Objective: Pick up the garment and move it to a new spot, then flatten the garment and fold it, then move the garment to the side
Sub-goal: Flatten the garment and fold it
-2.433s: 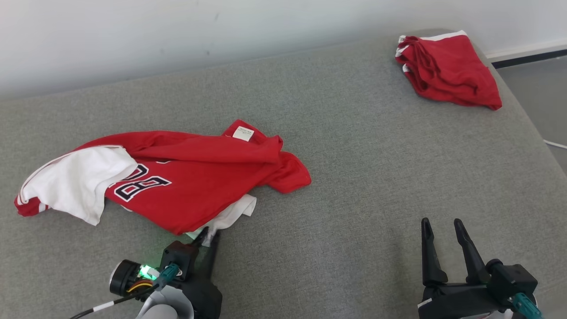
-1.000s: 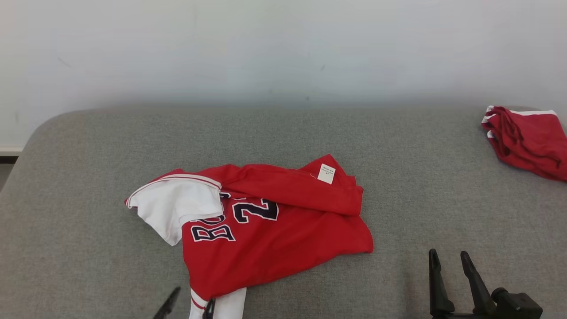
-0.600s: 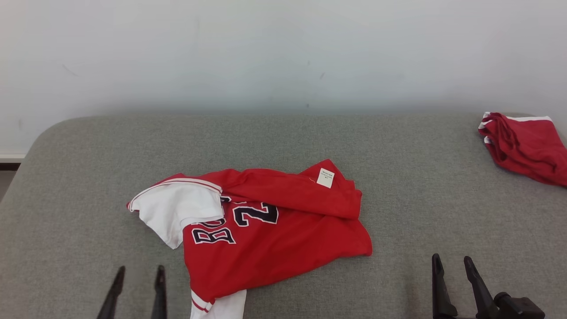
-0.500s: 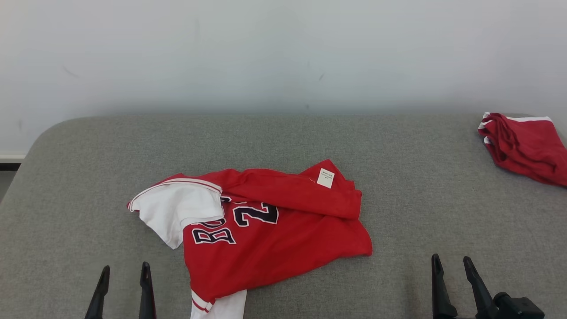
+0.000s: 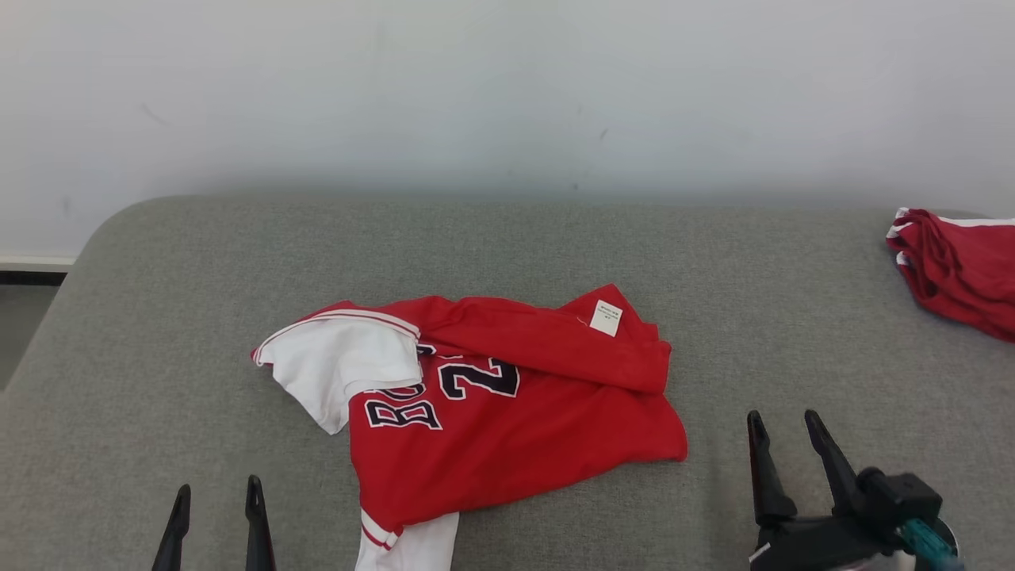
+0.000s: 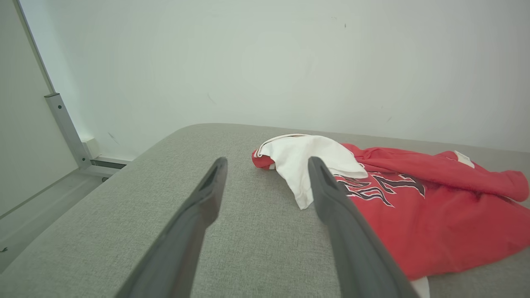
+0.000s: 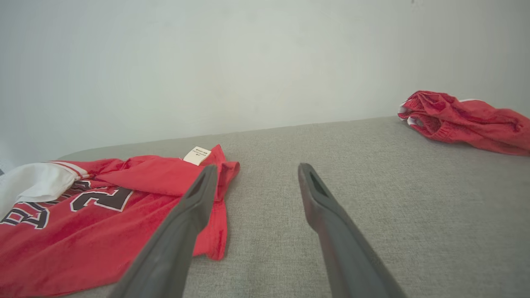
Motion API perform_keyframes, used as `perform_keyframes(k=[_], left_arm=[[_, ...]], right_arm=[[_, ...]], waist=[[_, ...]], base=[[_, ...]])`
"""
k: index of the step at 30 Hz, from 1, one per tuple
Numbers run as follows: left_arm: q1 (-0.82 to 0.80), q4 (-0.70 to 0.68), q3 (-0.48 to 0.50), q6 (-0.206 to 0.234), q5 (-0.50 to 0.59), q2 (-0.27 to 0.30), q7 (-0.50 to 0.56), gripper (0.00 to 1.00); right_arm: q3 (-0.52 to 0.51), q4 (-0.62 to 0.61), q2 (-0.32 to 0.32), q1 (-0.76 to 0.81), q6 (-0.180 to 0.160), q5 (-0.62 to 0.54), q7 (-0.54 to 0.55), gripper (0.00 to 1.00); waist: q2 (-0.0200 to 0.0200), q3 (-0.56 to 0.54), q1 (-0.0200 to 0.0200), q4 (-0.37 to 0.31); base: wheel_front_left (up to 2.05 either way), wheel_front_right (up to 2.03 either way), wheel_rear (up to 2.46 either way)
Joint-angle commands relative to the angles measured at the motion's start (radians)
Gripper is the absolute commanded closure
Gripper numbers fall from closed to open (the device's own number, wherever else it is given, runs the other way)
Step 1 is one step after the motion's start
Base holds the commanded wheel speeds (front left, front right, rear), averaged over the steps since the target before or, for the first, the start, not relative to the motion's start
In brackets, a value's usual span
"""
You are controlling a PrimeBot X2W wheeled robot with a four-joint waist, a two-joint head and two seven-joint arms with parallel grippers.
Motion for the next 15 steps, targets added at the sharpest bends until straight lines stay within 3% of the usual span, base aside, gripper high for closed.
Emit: perform_keyframes(k=[1, 15], left_arm=[[-0.004, 0.003, 0.006, -0.006, 0.007, -0.006, -0.003, 0.00], [-0.077, 0.038, 0.030, -0.078, 0.070, -0.083, -0.003, 0.00]], right_arm=[[0.007, 0.009, -0.009, -0.027, -0.003, 0.002, 0.000, 0.00], [0.091, 0.343, -0.098, -0.330, -0.003, 0.026, 0.000, 0.00]], waist=[[0.0000, 0.008, 0.0000, 0.014], [0.0000, 0.108, 0.0000, 0.142]], base=[[0.00, 0.00, 0.00], [0.00, 0.00, 0.00]])
